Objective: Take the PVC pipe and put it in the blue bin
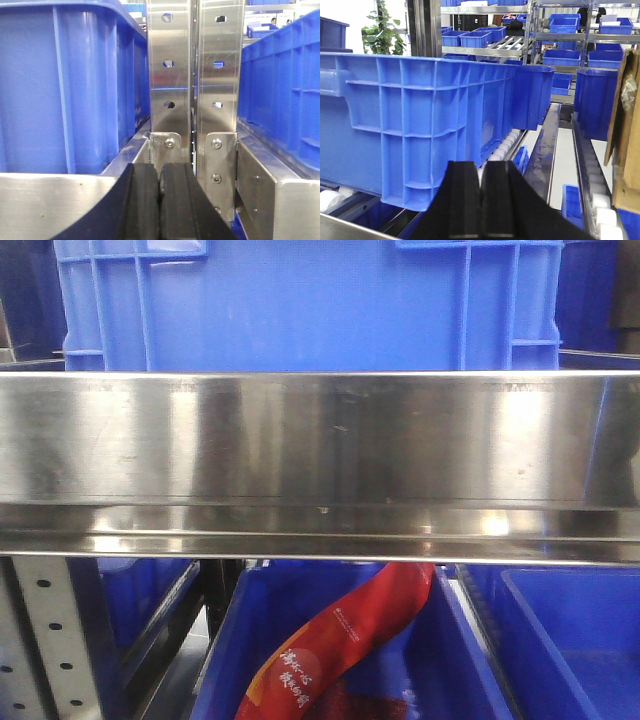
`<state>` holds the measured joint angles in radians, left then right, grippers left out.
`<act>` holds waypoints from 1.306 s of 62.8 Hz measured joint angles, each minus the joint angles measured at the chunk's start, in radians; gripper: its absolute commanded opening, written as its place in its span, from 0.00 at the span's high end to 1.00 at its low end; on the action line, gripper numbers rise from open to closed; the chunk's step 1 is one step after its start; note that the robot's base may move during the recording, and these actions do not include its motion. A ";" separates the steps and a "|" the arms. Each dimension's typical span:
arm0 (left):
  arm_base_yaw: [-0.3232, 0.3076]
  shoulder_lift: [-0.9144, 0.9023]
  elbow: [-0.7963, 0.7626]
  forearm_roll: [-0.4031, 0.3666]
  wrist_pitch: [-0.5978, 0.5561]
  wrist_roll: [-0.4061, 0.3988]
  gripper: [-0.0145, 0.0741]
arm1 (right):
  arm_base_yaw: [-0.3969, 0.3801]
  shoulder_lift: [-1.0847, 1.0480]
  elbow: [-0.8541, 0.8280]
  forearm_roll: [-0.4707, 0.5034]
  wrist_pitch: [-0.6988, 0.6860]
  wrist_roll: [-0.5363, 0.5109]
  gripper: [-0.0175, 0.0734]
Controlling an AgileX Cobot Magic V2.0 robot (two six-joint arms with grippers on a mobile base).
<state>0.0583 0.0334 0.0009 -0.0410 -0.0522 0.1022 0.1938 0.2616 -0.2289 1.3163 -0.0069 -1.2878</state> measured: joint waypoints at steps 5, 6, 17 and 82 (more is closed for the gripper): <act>0.000 0.000 0.000 0.000 0.000 0.000 0.96 | 0.000 0.000 0.000 0.000 0.000 0.000 0.99; 0.000 0.000 0.000 0.000 0.000 0.000 0.96 | 0.000 0.000 0.000 0.000 0.000 0.000 0.99; 0.000 0.000 0.000 0.000 0.000 0.000 0.96 | 0.000 0.000 0.000 0.000 0.000 0.000 0.99; 0.000 0.000 0.001 0.000 0.000 0.000 0.96 | 0.000 0.000 0.000 -0.399 0.038 0.410 0.99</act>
<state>0.0583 0.0334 0.0016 -0.0410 -0.0522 0.1022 0.1938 0.2616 -0.2289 0.9176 0.0310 -0.8778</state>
